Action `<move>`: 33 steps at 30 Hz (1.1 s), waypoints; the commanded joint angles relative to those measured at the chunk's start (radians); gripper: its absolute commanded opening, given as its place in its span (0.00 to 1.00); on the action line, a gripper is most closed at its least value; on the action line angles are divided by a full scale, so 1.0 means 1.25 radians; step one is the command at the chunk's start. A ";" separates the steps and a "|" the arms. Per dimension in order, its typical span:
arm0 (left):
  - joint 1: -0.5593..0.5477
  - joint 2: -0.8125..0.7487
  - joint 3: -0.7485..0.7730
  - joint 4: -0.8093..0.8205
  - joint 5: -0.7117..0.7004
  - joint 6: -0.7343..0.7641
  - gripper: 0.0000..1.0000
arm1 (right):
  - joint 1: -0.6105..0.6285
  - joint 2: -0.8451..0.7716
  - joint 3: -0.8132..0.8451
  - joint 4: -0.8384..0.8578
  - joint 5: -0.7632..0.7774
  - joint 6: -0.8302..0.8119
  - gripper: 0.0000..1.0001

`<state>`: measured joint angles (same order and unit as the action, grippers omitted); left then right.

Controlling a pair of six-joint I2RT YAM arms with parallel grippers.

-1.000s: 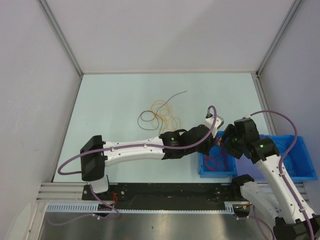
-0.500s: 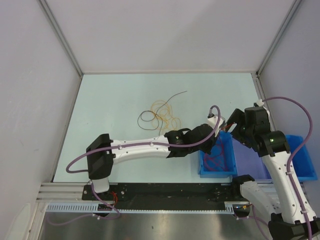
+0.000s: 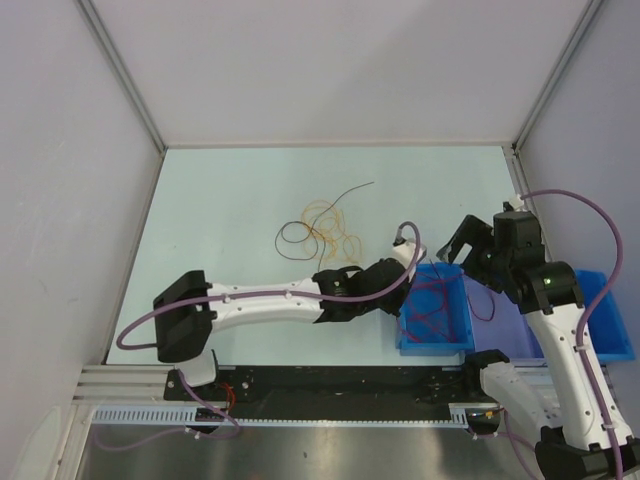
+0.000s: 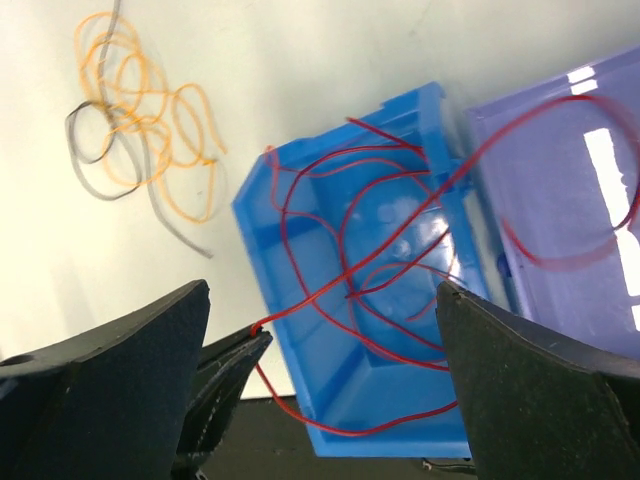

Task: Untangle the cables

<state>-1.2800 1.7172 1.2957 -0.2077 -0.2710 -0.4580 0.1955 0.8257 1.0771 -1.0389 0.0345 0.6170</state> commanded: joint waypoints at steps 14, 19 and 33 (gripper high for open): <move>-0.001 -0.342 -0.200 0.229 -0.008 0.026 0.00 | -0.005 -0.014 0.136 -0.018 0.004 -0.047 1.00; -0.001 -0.355 -0.179 0.228 0.005 0.047 0.00 | -0.007 -0.010 0.123 -0.057 0.108 0.036 0.98; -0.006 -0.372 -0.213 0.241 0.018 0.044 0.00 | -0.023 0.082 -0.011 0.080 0.053 0.170 0.94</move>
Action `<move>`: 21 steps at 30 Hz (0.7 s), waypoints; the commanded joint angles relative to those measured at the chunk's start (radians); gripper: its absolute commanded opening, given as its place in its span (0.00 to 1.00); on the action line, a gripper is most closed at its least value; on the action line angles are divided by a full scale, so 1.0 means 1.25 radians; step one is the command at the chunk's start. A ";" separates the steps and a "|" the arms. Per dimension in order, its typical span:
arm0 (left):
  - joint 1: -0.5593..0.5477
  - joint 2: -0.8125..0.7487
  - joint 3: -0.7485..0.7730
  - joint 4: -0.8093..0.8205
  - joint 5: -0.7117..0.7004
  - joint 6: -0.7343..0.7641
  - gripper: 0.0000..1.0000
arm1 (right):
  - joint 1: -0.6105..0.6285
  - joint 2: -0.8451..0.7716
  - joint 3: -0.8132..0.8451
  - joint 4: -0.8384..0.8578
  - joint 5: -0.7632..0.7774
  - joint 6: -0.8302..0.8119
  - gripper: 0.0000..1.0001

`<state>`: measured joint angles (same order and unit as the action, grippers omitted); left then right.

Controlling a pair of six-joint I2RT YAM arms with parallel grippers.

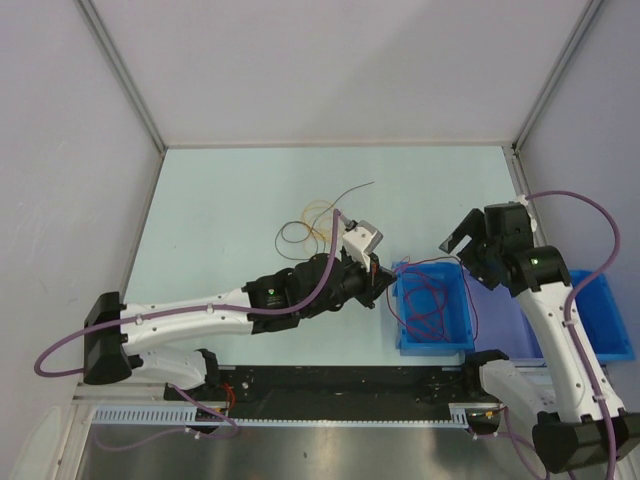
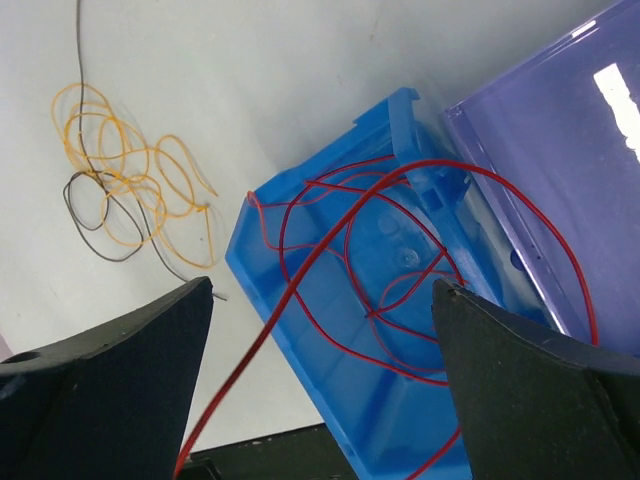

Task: Untangle the cables

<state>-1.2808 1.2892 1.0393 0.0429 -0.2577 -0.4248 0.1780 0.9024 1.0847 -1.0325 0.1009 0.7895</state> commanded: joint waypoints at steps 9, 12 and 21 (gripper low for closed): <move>-0.005 -0.021 -0.009 0.048 0.011 0.020 0.00 | -0.018 0.052 -0.021 0.129 -0.019 0.004 0.36; -0.005 -0.021 -0.008 0.049 0.011 0.020 0.00 | -0.018 0.052 -0.021 0.129 -0.036 0.002 0.28; -0.006 -0.021 -0.007 0.048 0.005 0.022 0.00 | -0.017 0.050 -0.021 0.108 -0.071 -0.017 0.47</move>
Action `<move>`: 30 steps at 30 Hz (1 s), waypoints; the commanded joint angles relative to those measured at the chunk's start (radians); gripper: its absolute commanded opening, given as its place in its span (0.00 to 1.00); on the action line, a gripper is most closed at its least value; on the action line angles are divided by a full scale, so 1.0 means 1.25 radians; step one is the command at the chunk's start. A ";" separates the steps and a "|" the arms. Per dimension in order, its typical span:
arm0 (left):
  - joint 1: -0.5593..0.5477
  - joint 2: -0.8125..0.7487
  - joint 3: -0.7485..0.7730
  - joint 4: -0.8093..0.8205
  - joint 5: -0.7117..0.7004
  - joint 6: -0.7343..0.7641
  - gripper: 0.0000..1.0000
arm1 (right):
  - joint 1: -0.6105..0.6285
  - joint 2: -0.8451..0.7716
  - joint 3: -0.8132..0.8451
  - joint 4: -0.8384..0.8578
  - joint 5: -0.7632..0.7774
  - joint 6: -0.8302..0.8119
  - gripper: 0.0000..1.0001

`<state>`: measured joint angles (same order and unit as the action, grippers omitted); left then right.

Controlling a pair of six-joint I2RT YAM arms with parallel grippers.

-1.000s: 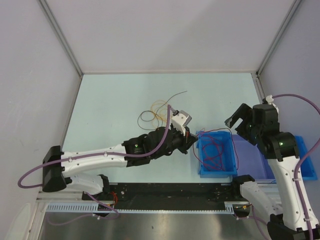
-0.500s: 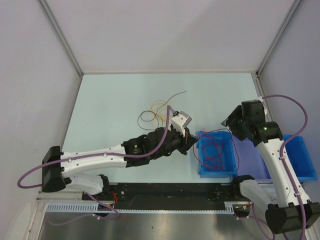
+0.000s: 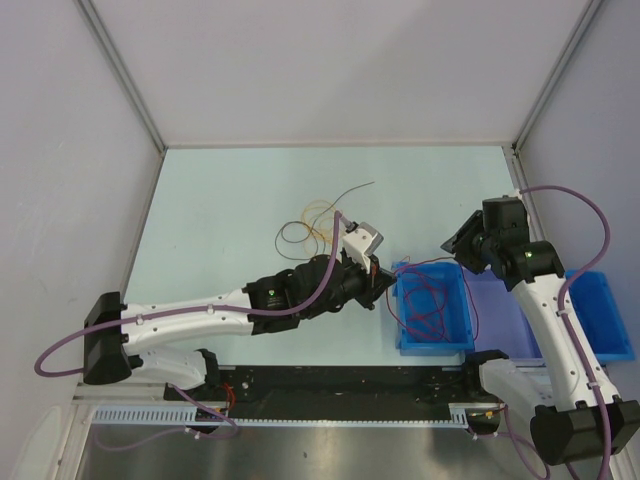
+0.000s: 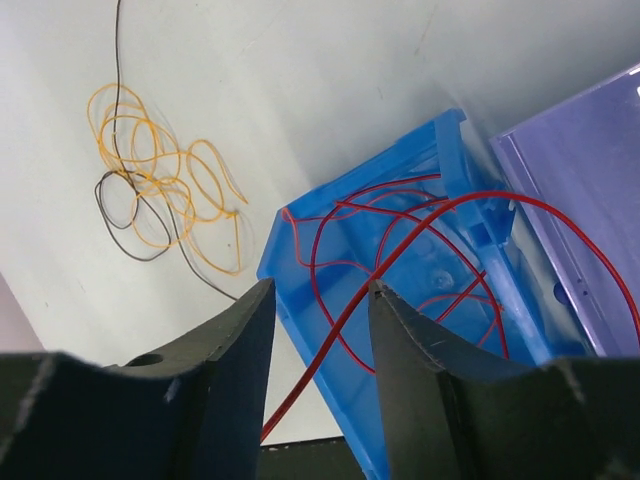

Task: Untangle the cables

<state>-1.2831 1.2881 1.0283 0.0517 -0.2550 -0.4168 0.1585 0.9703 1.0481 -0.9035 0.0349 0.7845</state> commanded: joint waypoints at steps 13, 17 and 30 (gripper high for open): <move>-0.004 -0.018 -0.003 0.042 -0.006 0.014 0.00 | 0.025 0.013 -0.020 0.023 -0.039 0.004 0.23; -0.004 -0.014 -0.005 0.042 -0.008 0.014 0.00 | 0.029 0.009 -0.020 0.022 -0.035 0.006 0.09; -0.004 -0.017 -0.011 0.043 -0.013 0.013 0.00 | 0.030 -0.004 -0.019 0.007 -0.070 0.007 0.30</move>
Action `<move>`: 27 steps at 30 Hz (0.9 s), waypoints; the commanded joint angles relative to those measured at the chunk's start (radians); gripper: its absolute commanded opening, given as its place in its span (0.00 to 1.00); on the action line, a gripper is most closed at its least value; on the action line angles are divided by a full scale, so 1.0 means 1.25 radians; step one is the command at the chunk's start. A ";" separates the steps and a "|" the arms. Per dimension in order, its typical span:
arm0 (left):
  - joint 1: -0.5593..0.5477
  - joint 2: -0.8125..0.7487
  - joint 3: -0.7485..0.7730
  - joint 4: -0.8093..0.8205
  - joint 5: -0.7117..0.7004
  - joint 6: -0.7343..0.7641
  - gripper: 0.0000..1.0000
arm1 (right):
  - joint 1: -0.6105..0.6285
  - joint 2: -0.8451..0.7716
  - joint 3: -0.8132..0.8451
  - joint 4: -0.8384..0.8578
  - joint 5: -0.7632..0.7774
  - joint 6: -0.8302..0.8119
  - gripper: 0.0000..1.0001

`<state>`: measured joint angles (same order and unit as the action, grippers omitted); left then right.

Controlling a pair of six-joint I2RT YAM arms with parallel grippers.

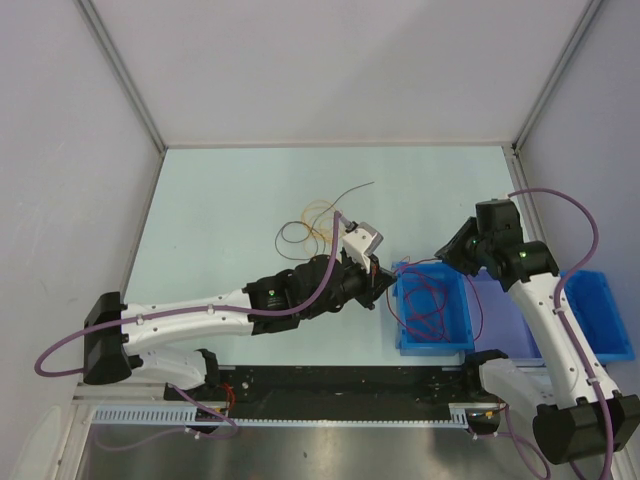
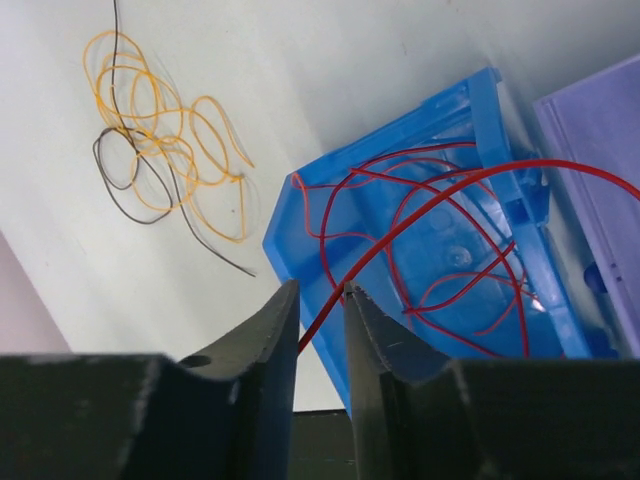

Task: Untangle the cables

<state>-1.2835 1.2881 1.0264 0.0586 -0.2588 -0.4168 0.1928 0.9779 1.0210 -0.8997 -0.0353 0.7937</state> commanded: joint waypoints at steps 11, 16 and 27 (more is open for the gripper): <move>-0.004 -0.013 -0.009 0.045 -0.010 0.016 0.00 | 0.025 0.018 -0.018 0.028 0.013 0.008 0.33; -0.004 -0.013 -0.009 0.044 -0.009 0.017 0.00 | 0.030 0.031 -0.027 0.044 0.015 0.009 0.08; -0.004 -0.012 -0.010 0.044 -0.009 0.017 0.00 | 0.025 -0.009 0.003 0.023 0.013 0.006 0.00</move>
<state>-1.2835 1.2881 1.0195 0.0662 -0.2588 -0.4164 0.2253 1.0061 0.9829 -0.8734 -0.0322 0.8040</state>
